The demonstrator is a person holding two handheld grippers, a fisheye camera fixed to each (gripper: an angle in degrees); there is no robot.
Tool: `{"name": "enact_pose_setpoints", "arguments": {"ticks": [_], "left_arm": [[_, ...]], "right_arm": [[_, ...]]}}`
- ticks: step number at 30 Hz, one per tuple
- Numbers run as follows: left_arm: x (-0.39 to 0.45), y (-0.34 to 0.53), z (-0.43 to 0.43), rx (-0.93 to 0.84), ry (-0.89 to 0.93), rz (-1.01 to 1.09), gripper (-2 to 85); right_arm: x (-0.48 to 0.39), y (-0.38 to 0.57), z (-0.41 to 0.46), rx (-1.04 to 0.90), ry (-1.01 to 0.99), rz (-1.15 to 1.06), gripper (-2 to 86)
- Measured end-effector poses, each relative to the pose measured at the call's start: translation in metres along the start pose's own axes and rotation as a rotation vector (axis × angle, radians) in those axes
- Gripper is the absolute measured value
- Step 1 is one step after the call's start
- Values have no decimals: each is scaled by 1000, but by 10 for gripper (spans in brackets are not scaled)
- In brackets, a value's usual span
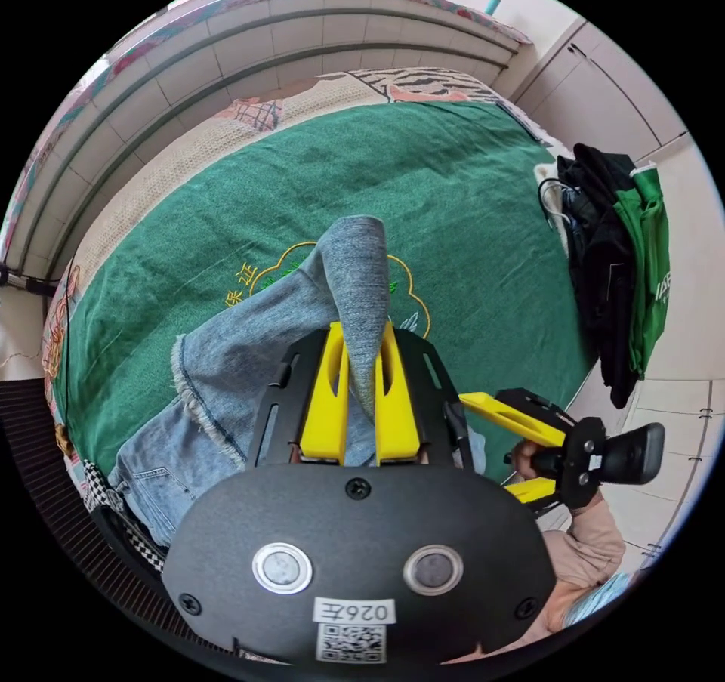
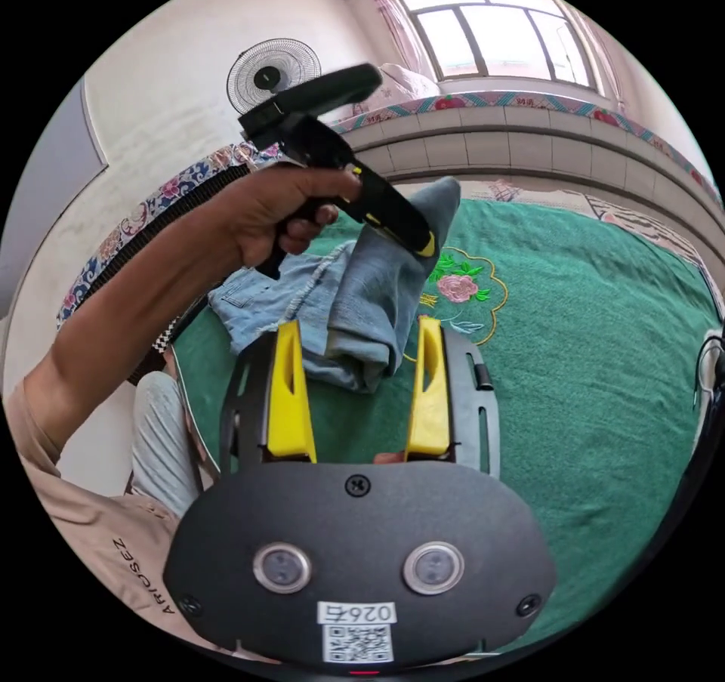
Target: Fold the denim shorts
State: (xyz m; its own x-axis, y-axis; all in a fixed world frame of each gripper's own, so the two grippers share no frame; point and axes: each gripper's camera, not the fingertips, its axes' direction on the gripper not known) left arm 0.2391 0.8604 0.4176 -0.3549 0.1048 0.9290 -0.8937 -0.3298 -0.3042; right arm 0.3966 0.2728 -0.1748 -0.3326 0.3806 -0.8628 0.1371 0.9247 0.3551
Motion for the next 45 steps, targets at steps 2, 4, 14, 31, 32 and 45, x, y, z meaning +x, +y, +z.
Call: {"name": "enact_pose_setpoints", "arguments": {"ticks": [2, 4, 14, 31, 32, 45], "left_arm": [[5, -2, -3, 3, -30, 5, 48], [19, -7, -6, -5, -109, 30, 42], [97, -40, -43, 104, 197, 278, 46], [-187, 69, -6, 131, 513, 189, 40], [-204, 77, 1, 119, 495, 158, 40], [-377, 192, 147, 75, 671, -119, 25]], "right_arm": [[-6, 4, 27, -48, 20, -8, 156], [-6, 7, 42, -82, 71, -13, 66], [34, 71, -89, 108, 207, 68, -9], [-100, 19, 10, 144, 213, -293, 8], [-102, 12, 29, 106, 158, -323, 12], [32, -32, 174, -358, -89, -58, -10]]}}
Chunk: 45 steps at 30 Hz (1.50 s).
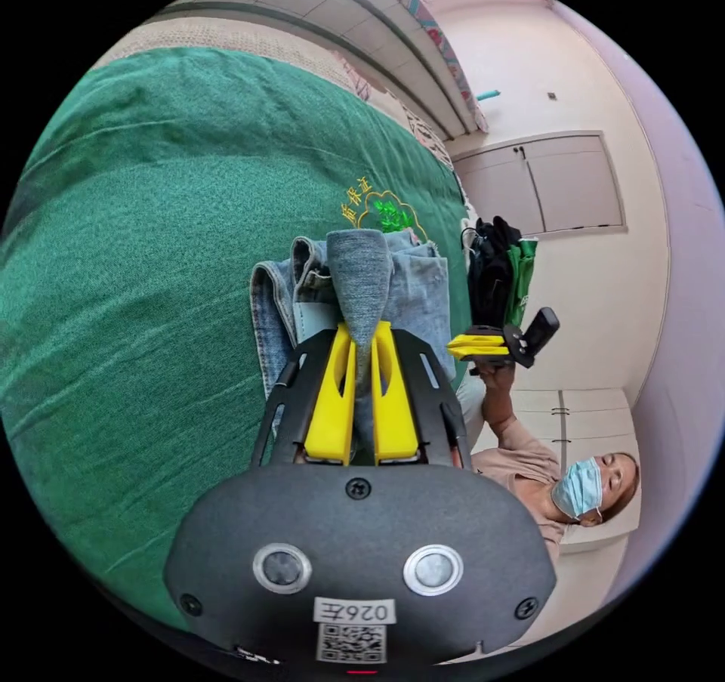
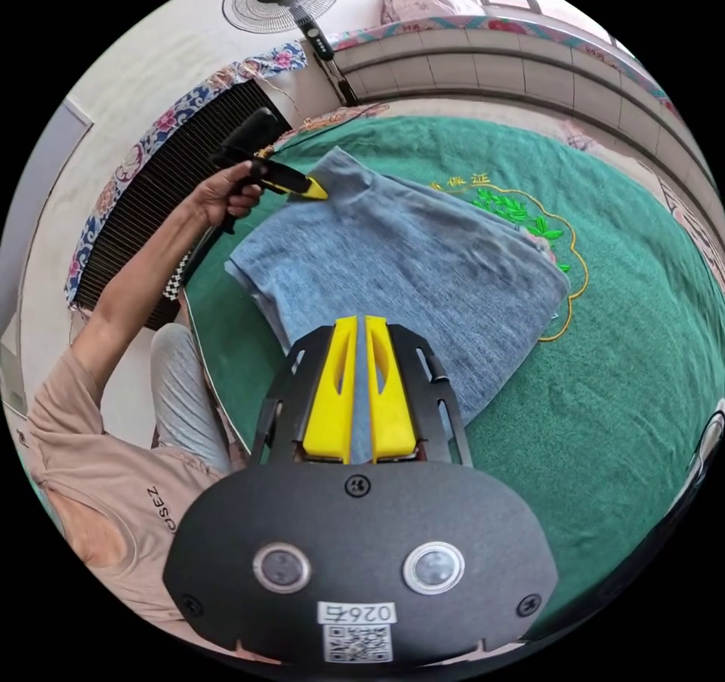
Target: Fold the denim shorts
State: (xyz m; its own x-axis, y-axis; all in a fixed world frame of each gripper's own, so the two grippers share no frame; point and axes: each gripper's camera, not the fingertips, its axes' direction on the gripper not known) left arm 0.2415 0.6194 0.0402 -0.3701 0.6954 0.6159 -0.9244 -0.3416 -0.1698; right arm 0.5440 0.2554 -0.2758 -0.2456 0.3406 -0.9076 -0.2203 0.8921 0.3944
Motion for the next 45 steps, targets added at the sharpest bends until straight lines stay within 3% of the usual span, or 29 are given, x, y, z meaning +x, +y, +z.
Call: {"name": "enact_pose_setpoints", "arguments": {"ticks": [6, 11, 16, 20, 23, 26, 27, 28, 33, 35, 37, 39, 42, 44, 45], "left_arm": [[42, 14, 0, -18, -147, 125, 25], [42, 44, -1, -36, -202, 29, 51], [119, 145, -46, 396, -289, 196, -2], [193, 226, -28, 643, -434, 355, -9], [239, 261, 38, 550, -619, 500, -9], [251, 269, 113, 338, -851, 538, -8], [245, 265, 143, 180, -983, 552, -7], [244, 273, 157, 167, -1027, 630, -7], [249, 289, 127, 225, -823, 497, -8], [261, 307, 107, 338, -800, 446, -8], [288, 336, 80, 570, -811, 457, -8], [305, 340, 72, 638, -821, 474, -8], [315, 313, 87, 593, -829, 535, -8], [303, 280, 113, 456, -875, 540, -8], [283, 252, 138, 288, -969, 487, -8]], "right_arm": [[4, -17, 33, -59, 53, -22, -9], [12, -23, 41, -65, 47, -17, -9], [14, -22, 38, -27, 45, -23, -9], [-5, -18, 39, 28, 171, -95, -9], [-26, -11, 45, 71, 291, -167, -10], [-41, -8, 71, 25, 331, -231, -11], [-41, -9, 80, -20, 317, -235, -11], [-39, -9, 93, -41, 316, -204, -11], [-43, -1, 102, 2, 335, -241, -11], [-47, 0, 103, -6, 353, -270, -11], [-49, -2, 100, -16, 365, -268, -13], [-47, -2, 89, 34, 358, -232, -13], [-29, 0, 59, 193, 374, -94, -14], [-5, 1, 45, 275, 455, 27, -13], [2, 0, 46, 270, 482, 49, -13]]}}
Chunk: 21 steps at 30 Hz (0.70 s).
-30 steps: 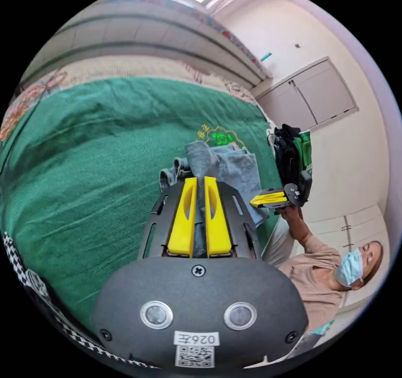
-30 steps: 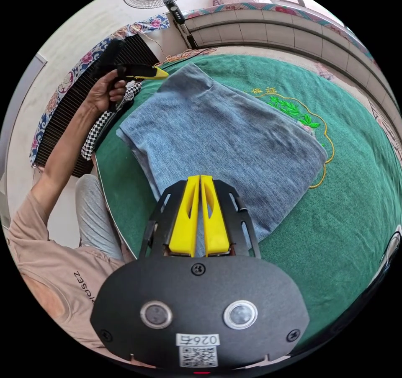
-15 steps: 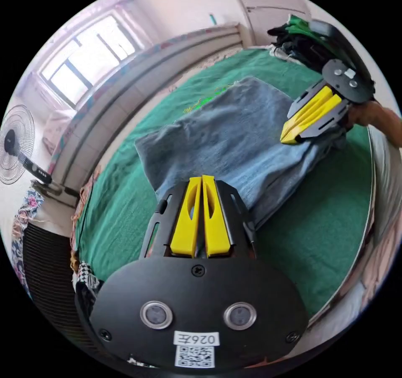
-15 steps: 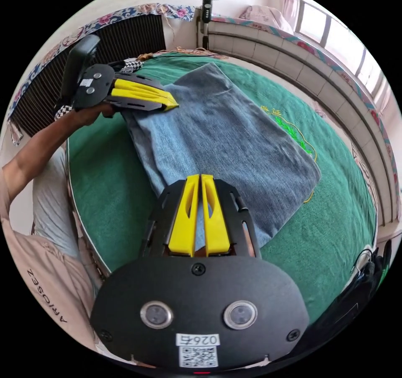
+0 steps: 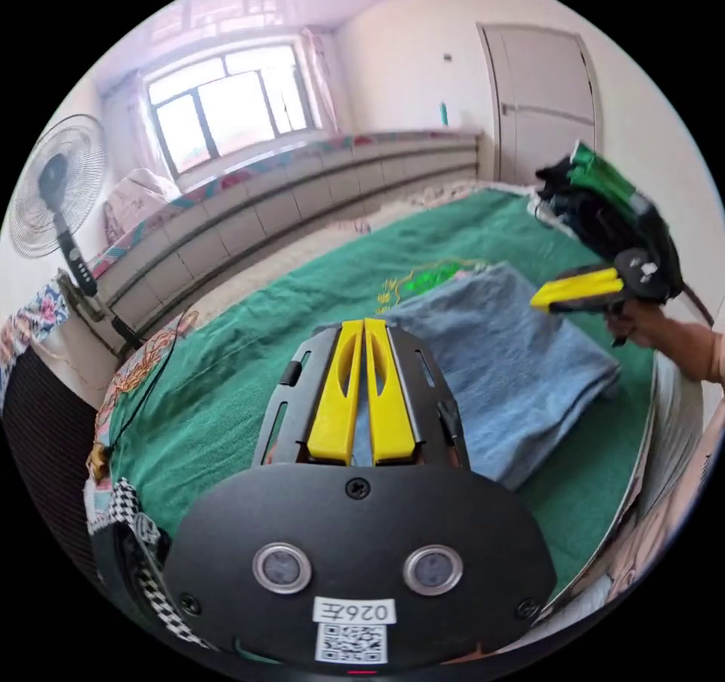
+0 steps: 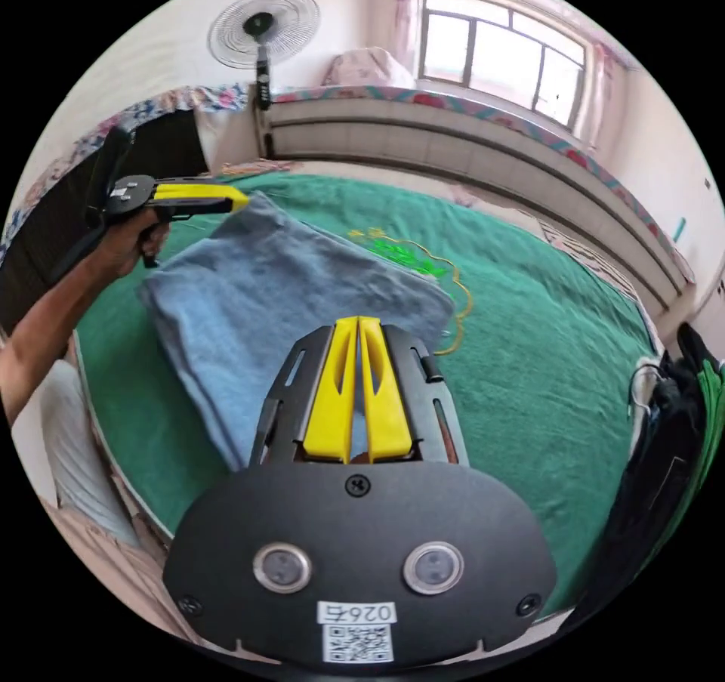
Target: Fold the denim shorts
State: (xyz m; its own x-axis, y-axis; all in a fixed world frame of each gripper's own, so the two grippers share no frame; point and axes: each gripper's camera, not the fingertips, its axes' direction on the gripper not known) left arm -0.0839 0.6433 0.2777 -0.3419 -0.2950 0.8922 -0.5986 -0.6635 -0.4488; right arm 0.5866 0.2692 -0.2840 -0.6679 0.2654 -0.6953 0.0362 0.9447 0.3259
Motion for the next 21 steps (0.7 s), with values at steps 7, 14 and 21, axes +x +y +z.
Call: {"name": "enact_pose_setpoints", "arguments": {"ticks": [7, 14, 21], "left_arm": [[3, 21, -36, -44, 79, -75, -8], [93, 138, -59, 23, -56, 124, -8], [69, 153, -56, 50, 100, -24, -7]], "right_arm": [[24, -10, 17, -139, -8, 26, -13], [-27, -3, -51, -30, -309, -259, -13], [-50, -7, -39, -242, -324, -373, -9]]}}
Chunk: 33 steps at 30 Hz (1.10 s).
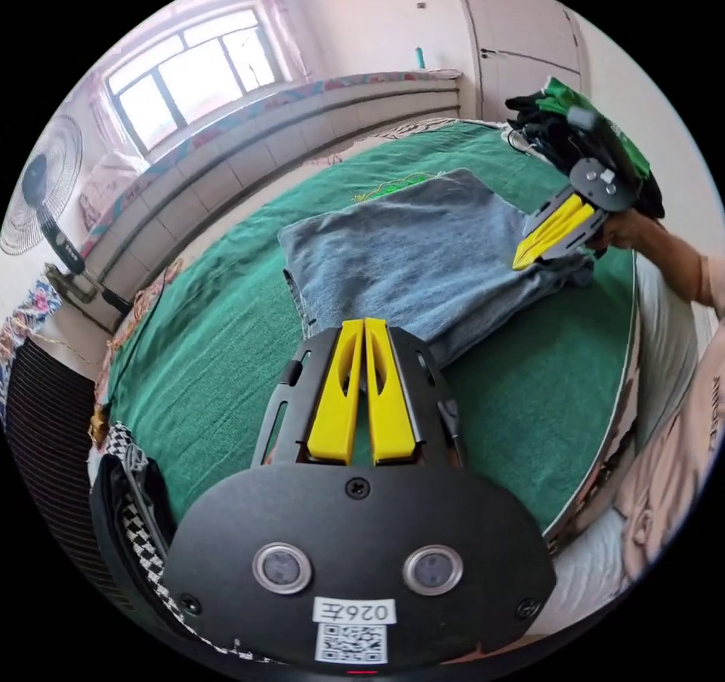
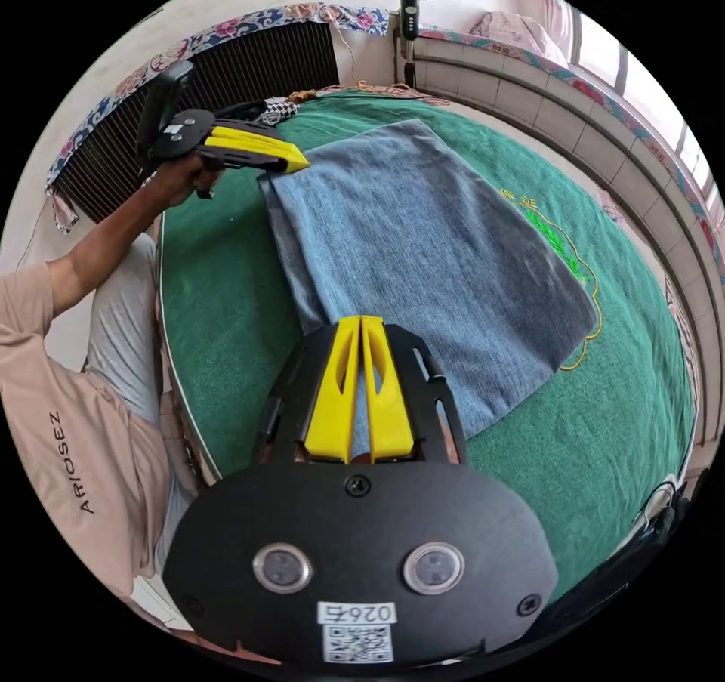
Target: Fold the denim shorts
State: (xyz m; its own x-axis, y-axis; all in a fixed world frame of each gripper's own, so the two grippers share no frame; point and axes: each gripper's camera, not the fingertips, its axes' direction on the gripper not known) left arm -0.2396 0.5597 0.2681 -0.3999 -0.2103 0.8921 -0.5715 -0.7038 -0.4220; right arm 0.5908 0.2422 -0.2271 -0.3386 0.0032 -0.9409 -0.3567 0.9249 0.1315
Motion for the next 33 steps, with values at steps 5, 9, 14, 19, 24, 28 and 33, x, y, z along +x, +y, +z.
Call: {"name": "enact_pose_setpoints", "arguments": {"ticks": [5, 9, 14, 19, 24, 28, 33], "left_arm": [[-18, 20, -16, 177, -91, -174, -6], [-55, 35, 3, 214, -79, -347, 1], [-88, 54, 92, 37, 307, -459, 47], [-106, 73, 108, 66, 420, -523, 17], [-102, 80, 78, 250, 357, -454, -1], [-78, 67, 130, 49, 357, -366, 57], [-81, 72, 145, 60, 375, -362, 97]], "right_arm": [[5, -6, -25, 4, -58, 27, -10], [6, -10, -57, 24, -35, 42, -12], [35, -1, -117, 147, 13, 208, -11], [56, -11, -107, -39, -43, 295, -10], [39, -29, -132, -52, 33, 257, -11], [26, -37, -170, -12, 182, 261, -13], [55, -26, -228, 130, 87, 417, -13]]}}
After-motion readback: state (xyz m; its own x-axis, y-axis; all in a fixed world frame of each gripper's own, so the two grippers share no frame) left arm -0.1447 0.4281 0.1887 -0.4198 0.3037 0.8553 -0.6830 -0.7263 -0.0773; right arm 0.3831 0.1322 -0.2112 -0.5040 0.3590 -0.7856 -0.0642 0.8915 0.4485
